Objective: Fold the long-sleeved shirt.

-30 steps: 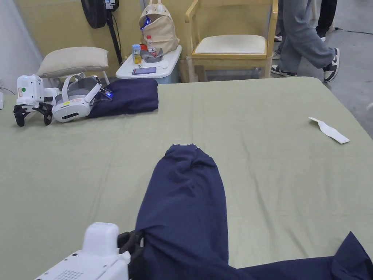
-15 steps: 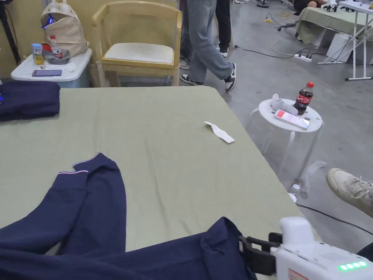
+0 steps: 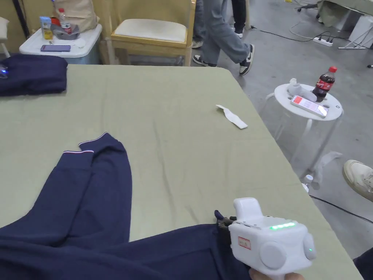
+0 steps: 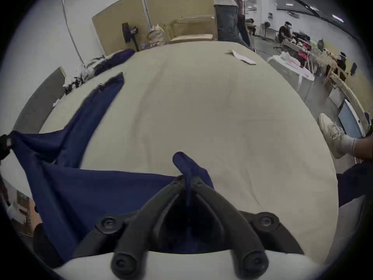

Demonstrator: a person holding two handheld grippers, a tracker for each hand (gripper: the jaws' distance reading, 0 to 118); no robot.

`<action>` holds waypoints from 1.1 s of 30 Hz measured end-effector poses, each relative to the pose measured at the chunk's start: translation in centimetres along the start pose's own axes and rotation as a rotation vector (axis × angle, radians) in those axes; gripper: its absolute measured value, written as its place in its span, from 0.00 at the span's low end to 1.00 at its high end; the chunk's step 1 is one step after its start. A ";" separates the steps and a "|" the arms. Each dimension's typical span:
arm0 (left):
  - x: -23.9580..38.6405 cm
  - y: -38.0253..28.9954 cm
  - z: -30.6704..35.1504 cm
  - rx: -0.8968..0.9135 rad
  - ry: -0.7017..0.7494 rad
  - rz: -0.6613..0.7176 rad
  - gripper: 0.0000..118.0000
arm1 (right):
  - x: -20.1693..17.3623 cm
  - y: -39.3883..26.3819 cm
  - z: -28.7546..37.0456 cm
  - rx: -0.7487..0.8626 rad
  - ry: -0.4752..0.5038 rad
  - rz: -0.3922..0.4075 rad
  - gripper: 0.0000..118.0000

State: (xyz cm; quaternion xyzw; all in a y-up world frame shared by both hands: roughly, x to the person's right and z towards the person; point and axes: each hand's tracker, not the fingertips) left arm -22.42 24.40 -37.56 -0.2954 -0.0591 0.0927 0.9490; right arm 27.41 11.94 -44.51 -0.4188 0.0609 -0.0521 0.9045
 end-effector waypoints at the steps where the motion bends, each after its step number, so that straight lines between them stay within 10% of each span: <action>1: -0.5 0.1 0.4 0.004 -0.002 0.005 0.00 | -0.3 -0.3 1.5 0.058 0.007 0.006 0.03; 19: 3.0 11.6 24.2 0.537 -0.105 -0.095 0.00 | -6.3 6.6 41.7 0.902 0.069 0.004 0.03; 33: 6.0 35.8 17.6 0.532 -0.017 -0.122 0.00 | -8.6 32.9 42.2 0.910 0.018 0.086 0.03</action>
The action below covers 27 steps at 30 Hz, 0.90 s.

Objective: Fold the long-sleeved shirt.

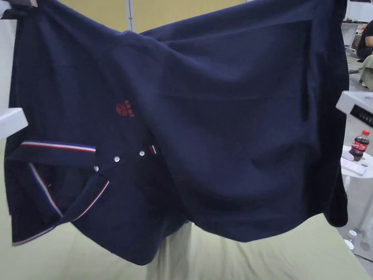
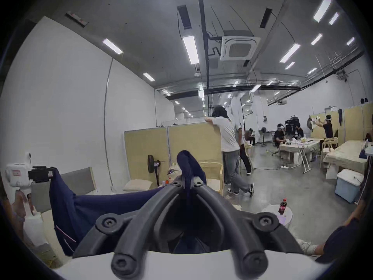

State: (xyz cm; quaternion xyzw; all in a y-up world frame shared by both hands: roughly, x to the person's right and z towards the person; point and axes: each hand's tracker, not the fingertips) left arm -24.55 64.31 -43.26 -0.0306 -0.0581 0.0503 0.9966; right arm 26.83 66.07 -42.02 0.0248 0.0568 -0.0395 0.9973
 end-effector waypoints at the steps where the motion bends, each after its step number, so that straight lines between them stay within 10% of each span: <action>1: 0.2 1.0 -1.7 -0.009 0.021 -0.010 0.01 | -0.6 1.1 -1.6 -0.003 -0.012 0.006 0.03; 16: 2.6 12.1 -18.7 0.084 0.184 -0.168 0.00 | -0.4 6.6 -22.1 -0.026 -0.178 0.159 0.03; 24: 0.3 -6.5 -22.0 -0.153 0.062 -0.135 0.00 | 5.8 -13.5 -22.8 -0.175 -0.075 -0.107 0.03; 27: -0.7 -17.5 -21.0 -0.294 0.039 -0.123 0.00 | 6.0 -23.6 -18.3 -0.220 -0.059 -0.068 0.03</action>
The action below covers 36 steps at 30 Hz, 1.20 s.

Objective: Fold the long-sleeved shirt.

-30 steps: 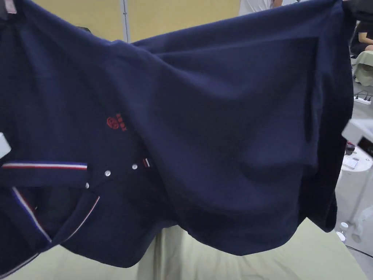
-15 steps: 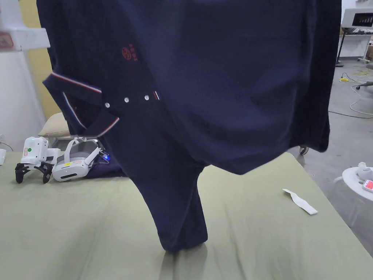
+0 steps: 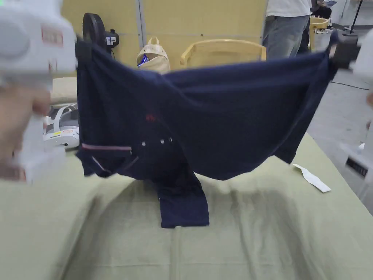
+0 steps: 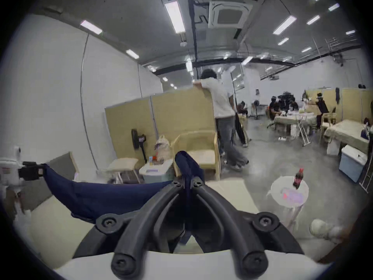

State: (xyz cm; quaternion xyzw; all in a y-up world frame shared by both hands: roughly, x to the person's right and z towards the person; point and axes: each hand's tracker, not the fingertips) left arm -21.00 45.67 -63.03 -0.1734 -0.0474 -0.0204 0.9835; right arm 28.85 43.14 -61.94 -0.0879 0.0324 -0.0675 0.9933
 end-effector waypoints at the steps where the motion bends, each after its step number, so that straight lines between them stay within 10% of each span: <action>1: 0.9 -4.4 0.5 -0.039 -0.020 0.004 0.00 | 0.7 -3.8 0.6 -0.068 0.009 -0.020 0.03; 10: 2.4 -29.0 7.4 -0.297 -0.070 0.125 0.00 | 4.6 -25.0 14.5 -0.189 -0.015 -0.156 0.03; 25: 3.3 -33.7 30.6 -0.363 -0.012 0.036 0.00 | 2.1 -29.1 38.7 -0.346 -0.064 -0.071 0.03; 36: 4.5 -38.3 34.7 -0.542 -0.032 0.099 0.05 | 0.6 -33.0 44.0 -0.576 -0.152 -0.063 0.13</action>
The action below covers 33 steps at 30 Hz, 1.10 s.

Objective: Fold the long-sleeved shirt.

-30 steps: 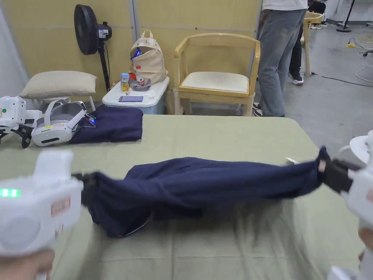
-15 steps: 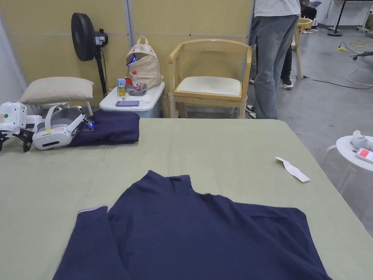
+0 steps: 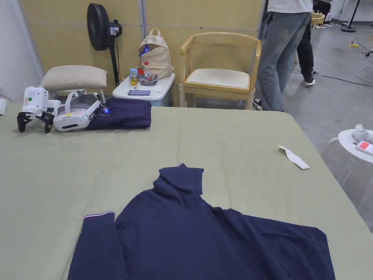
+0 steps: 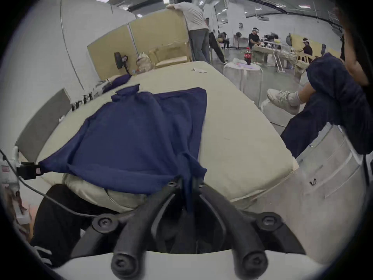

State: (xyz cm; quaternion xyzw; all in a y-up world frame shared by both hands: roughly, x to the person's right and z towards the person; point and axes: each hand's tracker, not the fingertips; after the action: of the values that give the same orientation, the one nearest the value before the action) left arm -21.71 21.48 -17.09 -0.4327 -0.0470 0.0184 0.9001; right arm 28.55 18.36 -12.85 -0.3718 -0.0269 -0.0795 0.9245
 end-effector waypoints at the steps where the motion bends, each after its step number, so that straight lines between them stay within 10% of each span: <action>1: -0.4 -0.2 0.3 -0.010 0.000 0.014 0.12 | -0.1 0.6 0.1 -0.003 -0.030 0.016 0.22; 4: -0.7 1.0 2.5 0.104 -0.064 0.082 0.46 | 0.1 2.8 1.2 0.122 -0.093 0.052 0.41; 8: -0.3 6.5 4.0 0.307 -0.158 0.116 0.46 | -0.9 9.1 2.0 0.301 -0.001 0.041 0.42; 10: 1.0 11.2 2.7 0.401 -0.136 0.064 0.36 | -2.2 12.6 0.9 0.396 0.099 0.068 0.37; 12: 2.4 15.3 0.5 0.445 -0.131 -0.004 0.00 | -4.3 15.3 -1.2 0.436 0.130 0.113 0.10; 23: 4.5 31.2 -20.8 0.339 -0.229 0.038 0.00 | -10.8 19.0 -14.7 0.351 0.287 0.051 0.00; 25: 5.0 36.3 -24.5 0.320 -0.207 0.002 0.18 | -10.4 19.0 -15.4 0.331 0.295 0.048 0.00; 27: 5.5 41.2 -29.6 0.246 -0.251 -0.023 0.62 | -9.7 18.7 -15.8 0.311 0.282 0.053 0.00; 33: 9.2 47.9 -45.3 -0.061 -0.301 -0.075 0.60 | -6.3 16.8 -17.1 0.218 0.222 -0.015 0.00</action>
State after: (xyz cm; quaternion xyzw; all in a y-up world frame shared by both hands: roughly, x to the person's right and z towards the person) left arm -7.68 16.88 -82.04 -0.4500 -0.1980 0.0482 0.8695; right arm 25.00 19.26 -37.37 -0.2582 0.0641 -0.1235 0.9560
